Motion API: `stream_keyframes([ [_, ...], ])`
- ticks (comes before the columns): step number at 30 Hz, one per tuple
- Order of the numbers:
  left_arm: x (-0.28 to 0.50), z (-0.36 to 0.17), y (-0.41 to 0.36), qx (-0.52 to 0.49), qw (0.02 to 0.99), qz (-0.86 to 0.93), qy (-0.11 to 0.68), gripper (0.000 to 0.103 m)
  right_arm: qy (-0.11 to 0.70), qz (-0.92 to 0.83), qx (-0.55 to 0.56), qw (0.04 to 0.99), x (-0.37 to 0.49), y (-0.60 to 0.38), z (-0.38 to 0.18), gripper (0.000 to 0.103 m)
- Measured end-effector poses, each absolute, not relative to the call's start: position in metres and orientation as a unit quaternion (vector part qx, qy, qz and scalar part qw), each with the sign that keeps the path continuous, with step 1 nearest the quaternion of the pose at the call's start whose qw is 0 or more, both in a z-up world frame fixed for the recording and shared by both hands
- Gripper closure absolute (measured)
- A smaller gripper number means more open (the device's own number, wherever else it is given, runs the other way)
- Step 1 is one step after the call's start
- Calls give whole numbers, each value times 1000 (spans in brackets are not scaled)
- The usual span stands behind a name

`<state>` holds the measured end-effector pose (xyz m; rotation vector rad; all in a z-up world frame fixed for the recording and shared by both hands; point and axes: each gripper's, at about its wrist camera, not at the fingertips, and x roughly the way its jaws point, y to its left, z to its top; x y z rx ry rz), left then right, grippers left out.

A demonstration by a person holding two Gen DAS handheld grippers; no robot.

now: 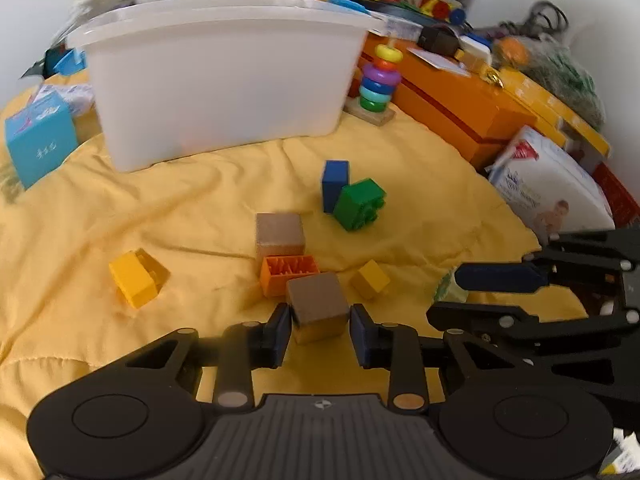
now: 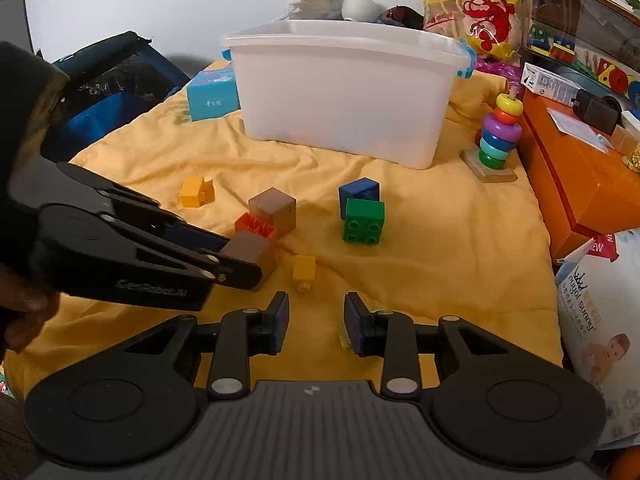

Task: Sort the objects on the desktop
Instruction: 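Grasp a brown wooden cube with the left tool while the right tool grasps another brown cube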

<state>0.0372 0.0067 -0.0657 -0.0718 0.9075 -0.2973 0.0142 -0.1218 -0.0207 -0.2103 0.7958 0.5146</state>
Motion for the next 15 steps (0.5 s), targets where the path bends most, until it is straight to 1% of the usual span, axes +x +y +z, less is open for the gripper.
stream_keyframes([
  [5,14,-57,20,-4,888,-148,435,69,375,261,-75,886,26,-116,-15,66],
  [8,0,-58,35,-20,884,-139,447,69,379,278,-42,882,46,-104,-15,65],
  [9,-5,-59,37,-23,884,-134,448,69,377,280,-34,882,52,-100,-15,57],
  [11,-11,-62,41,-24,884,-126,450,69,371,269,-36,888,64,-87,-15,45],
  [13,-14,-63,44,-27,885,-125,448,69,369,262,-64,889,73,-71,-20,44],
  [15,-14,-61,43,-23,886,-123,446,69,385,263,-72,882,84,-60,-30,44],
])
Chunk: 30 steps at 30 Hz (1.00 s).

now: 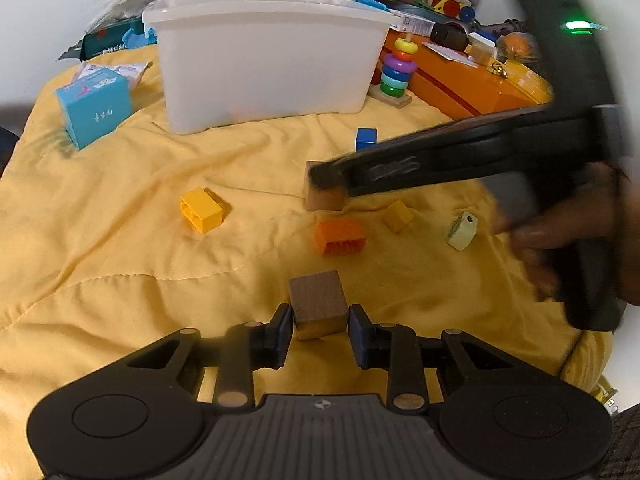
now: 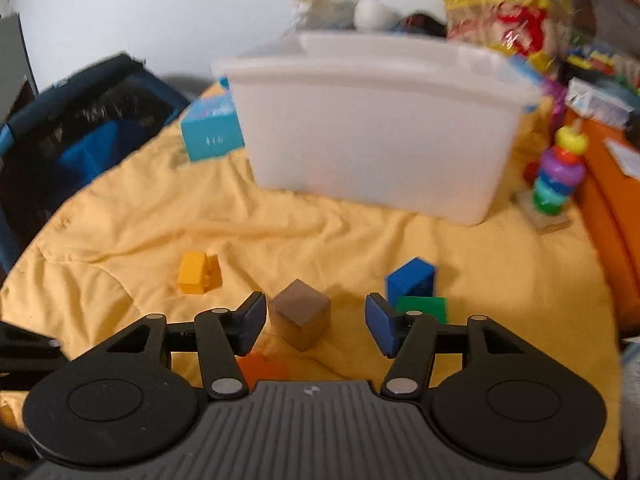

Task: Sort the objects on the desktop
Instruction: 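Grasp a brown wooden cube with the left tool while the right tool grasps another brown cube, then carry both brown cubes over the white bin and open both tools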

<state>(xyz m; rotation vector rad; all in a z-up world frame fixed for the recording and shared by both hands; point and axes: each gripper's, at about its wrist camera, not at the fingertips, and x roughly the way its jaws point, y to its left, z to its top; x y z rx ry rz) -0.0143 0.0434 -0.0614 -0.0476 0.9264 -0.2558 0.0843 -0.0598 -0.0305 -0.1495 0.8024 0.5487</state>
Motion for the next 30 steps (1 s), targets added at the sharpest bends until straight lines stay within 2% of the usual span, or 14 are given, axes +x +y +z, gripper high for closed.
stream_keyframes([
  [1,-15,-61,43,-23,887,-123,444,69,393,264,-75,877,88,-57,-37,44],
  [3,-15,-62,43,-25,887,-123,445,69,402,280,-74,869,91,-56,-45,61],
  [9,-13,-63,40,-25,889,-123,441,69,355,301,-103,879,60,-71,-17,61],
  [12,-11,-66,37,-19,888,-127,442,69,358,305,-104,876,43,-84,-6,61],
  [19,-8,-73,37,-26,884,-123,451,68,413,292,-104,856,18,-107,-38,60],
  [27,-9,-77,33,-10,888,-123,444,69,403,289,-121,860,11,-112,-53,58],
  [30,-9,-76,32,-12,887,-125,445,69,398,293,-122,861,11,-113,-54,60],
])
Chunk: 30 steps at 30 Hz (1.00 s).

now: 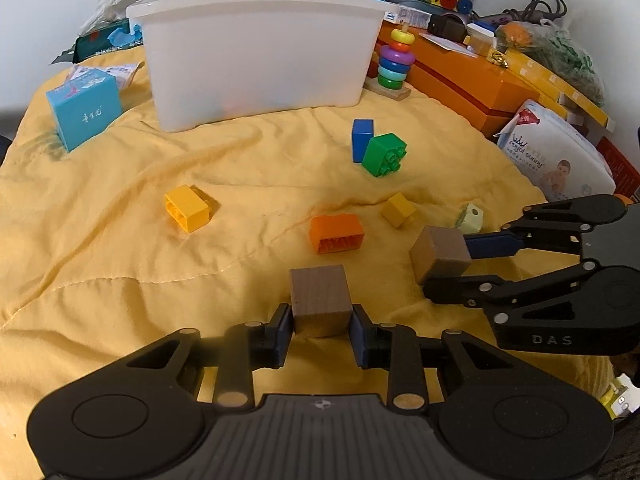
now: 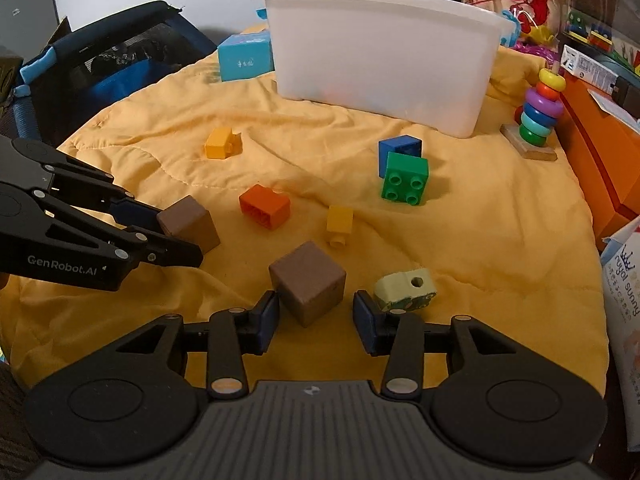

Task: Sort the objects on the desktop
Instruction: 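Carry both brown cubes over the white bin and open both tools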

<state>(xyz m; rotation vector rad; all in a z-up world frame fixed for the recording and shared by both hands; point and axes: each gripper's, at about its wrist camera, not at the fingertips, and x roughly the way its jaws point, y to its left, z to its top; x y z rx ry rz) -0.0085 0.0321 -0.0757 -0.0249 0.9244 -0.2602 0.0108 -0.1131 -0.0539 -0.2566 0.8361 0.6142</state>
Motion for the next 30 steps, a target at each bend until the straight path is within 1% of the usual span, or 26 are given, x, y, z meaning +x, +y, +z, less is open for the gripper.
stream_keyframes([
  [2,-8,-75,31,-8,886,-129,445,69,397,299,-120,860,11,-113,-53,64],
  [3,-9,-73,30,-7,886,-130,445,70,395,299,-122,860,10,-113,-53,65],
  [6,-9,-61,31,-6,892,-134,433,71,395,300,-122,860,12,-112,-50,65],
  [13,8,-7,39,-3,925,-115,363,71,352,291,-107,883,27,-119,-12,65],
  [18,18,5,46,0,925,-118,362,72,321,282,-96,899,45,-122,12,65],
  [19,19,7,47,-2,925,-117,361,83,317,283,-93,901,47,-122,15,65],
  [20,20,9,49,-9,926,-119,359,98,314,283,-88,902,49,-123,18,65],
  [24,28,28,56,-20,936,-117,332,97,308,286,-70,905,57,-123,24,65],
  [25,31,33,56,-13,937,-116,329,95,307,287,-69,905,60,-122,25,65],
  [27,36,35,55,2,932,-117,342,84,303,289,-71,905,62,-121,27,65],
  [29,34,29,55,13,925,-117,361,51,299,293,-73,905,62,-119,28,65],
  [30,30,22,54,17,921,-115,372,46,300,295,-72,904,61,-119,27,65],
])
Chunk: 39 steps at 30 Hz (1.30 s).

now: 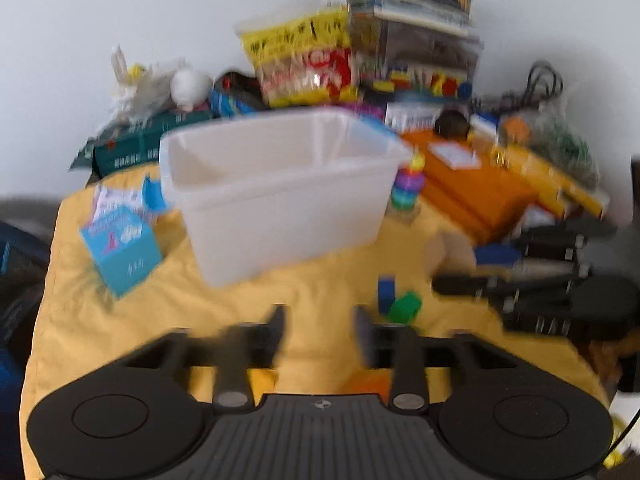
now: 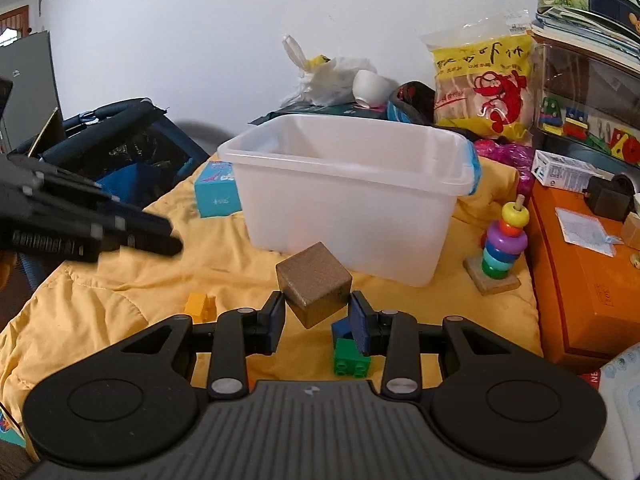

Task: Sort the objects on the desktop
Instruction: 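Carry both brown cubes over the white bin and open both tools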

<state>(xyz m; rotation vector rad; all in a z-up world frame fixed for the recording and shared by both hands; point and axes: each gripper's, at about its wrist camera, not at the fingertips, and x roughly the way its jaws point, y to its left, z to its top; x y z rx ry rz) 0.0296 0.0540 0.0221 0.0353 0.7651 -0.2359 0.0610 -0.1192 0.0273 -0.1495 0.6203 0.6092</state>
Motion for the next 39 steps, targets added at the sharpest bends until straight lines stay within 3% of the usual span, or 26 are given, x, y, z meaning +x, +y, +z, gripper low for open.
stream_keyframes([
  [6,-12,-35,38,20,867,-179,464,44,329,301,-63,893,49,-122,12,65],
  [9,-27,-60,26,73,860,-174,474,44,345,298,-61,888,45,-123,4,65],
  [12,-27,-75,27,78,866,-159,467,51,356,297,-60,884,42,-123,-2,65],
  [14,-25,-75,33,47,877,-159,451,69,360,297,-62,882,40,-122,-5,65],
  [15,-24,-74,34,40,879,-160,448,70,362,297,-63,881,39,-122,-7,65],
  [20,-18,-47,39,27,892,-167,419,71,355,297,-70,884,38,-118,-1,65],
  [30,71,76,57,25,962,-123,242,71,240,281,-84,925,98,-101,65,65],
  [34,120,94,58,21,970,-99,222,71,224,261,-65,937,140,-93,87,65],
  [39,180,83,61,25,966,-51,253,69,257,224,-55,939,192,-81,87,64],
])
